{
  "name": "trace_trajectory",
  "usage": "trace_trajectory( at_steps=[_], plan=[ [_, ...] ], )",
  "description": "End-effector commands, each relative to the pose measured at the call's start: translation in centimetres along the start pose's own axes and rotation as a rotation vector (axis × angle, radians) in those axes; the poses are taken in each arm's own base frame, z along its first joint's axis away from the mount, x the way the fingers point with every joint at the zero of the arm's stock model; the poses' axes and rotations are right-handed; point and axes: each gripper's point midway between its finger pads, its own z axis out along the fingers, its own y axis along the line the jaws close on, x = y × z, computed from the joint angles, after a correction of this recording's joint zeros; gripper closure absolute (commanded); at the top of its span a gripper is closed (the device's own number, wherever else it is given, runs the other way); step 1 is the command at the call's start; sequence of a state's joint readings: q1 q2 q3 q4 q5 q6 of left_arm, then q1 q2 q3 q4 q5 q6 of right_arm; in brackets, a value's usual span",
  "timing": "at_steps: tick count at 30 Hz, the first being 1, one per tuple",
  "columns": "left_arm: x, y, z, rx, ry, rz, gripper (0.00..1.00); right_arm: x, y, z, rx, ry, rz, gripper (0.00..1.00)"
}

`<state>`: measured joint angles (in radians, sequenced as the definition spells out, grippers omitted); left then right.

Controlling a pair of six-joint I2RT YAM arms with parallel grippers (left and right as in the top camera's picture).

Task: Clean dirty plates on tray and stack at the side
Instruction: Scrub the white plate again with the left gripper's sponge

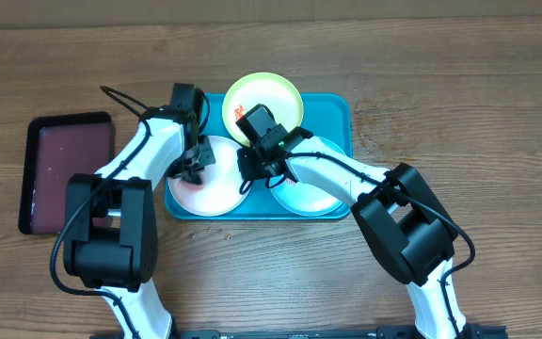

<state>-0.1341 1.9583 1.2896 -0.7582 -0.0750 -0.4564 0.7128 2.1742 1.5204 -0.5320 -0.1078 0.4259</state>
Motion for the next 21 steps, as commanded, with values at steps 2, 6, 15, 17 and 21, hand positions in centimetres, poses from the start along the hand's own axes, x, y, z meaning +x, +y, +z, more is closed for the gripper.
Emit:
trace_trajectory(
  at_steps=[2, 6, 15, 17, 21],
  plan=[
    [0.3, -4.5, 0.0, 0.25, 0.044, 0.043, 0.96, 1.5, -1.1, 1.8, 0.029, 0.053, 0.008, 0.95],
    [0.0, -4.8, -0.1, 0.265, 0.036, 0.044, 0.96, 1.5, -1.1, 1.8, 0.029, 0.054, 0.008, 0.95],
    [0.0, -5.4, -0.2, 0.302, 0.04, 0.046, 0.96, 1.5, -1.1, 1.8, 0.029, 0.053, 0.008, 0.95],
    [0.1, -5.5, -0.2, 0.305, 0.041, 0.046, 0.95, 1.5, -1.1, 1.8, 0.029, 0.053, 0.008, 0.95],
    [-0.1, -5.0, -0.1, 0.28, 0.031, 0.045, 0.96, 1.5, -1.1, 1.8, 0.029, 0.054, 0.008, 0.95]
  ],
)
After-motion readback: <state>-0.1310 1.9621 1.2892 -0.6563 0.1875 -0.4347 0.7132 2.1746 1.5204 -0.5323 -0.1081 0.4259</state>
